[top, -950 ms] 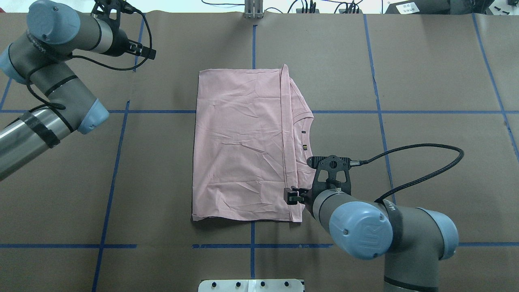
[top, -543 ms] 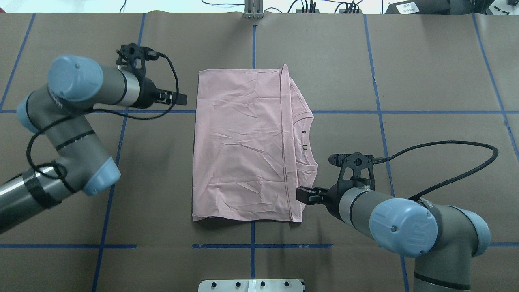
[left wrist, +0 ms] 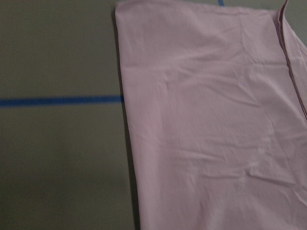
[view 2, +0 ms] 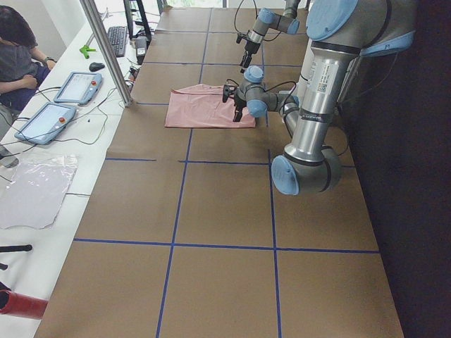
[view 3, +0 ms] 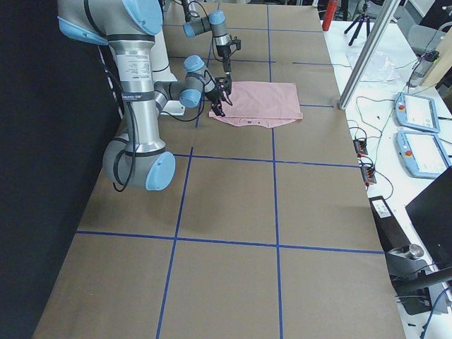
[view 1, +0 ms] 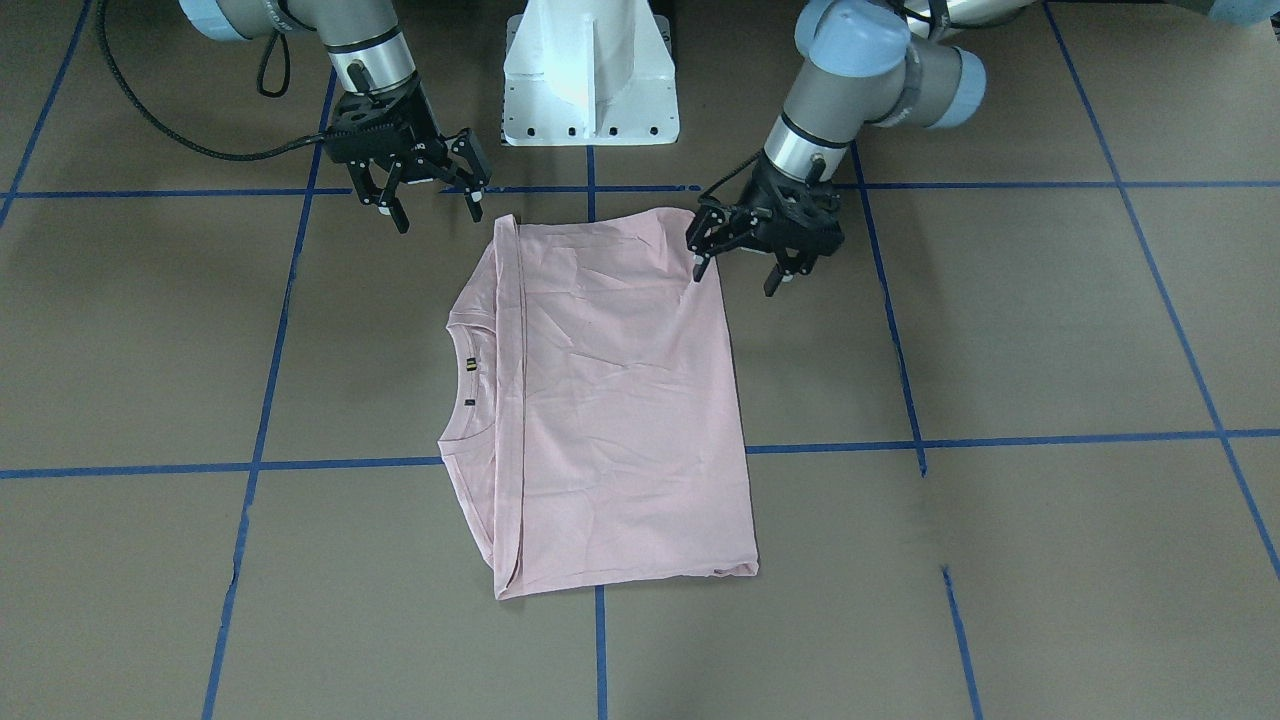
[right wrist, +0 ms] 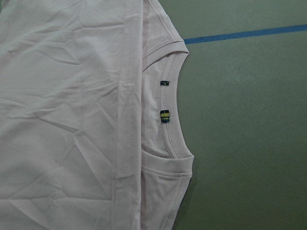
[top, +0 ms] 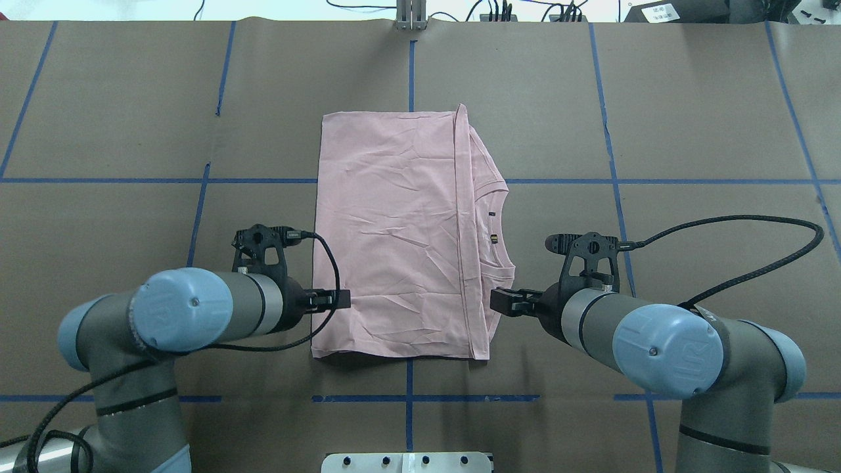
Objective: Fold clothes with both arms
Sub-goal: 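Bring the left gripper to the shirt's near edge beside the right gripper, then lower both grippers and pinch the shirt's near edge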
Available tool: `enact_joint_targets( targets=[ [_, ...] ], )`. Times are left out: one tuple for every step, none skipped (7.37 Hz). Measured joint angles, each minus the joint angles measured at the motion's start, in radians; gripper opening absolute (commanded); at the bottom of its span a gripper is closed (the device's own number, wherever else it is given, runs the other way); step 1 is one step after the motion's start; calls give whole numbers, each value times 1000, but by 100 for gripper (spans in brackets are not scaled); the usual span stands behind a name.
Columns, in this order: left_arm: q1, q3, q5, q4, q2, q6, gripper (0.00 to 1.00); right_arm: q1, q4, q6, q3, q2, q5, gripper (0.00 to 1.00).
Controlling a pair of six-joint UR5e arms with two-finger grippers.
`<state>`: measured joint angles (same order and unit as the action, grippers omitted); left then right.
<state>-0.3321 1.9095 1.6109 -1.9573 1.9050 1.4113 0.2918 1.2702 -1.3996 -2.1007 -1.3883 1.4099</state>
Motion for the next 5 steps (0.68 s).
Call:
enact_joint_targets(
  targets=[
    [44, -1, -18, 18, -3, 36, 84, 1, 0, 0, 1, 0, 0, 100],
    [65, -4, -25, 31, -5, 49, 82, 1, 0, 0, 1, 0, 0, 100],
    [74, -9, -27, 39, -5, 55, 77, 1, 0, -1, 1, 1, 0, 100],
    [78, -16, -27, 43, -5, 57, 70, 1, 0, -1, 1, 1, 0, 100],
    [82, -21, -27, 44, -5, 58, 54, 1, 0, -1, 1, 1, 0, 100]
  ],
)
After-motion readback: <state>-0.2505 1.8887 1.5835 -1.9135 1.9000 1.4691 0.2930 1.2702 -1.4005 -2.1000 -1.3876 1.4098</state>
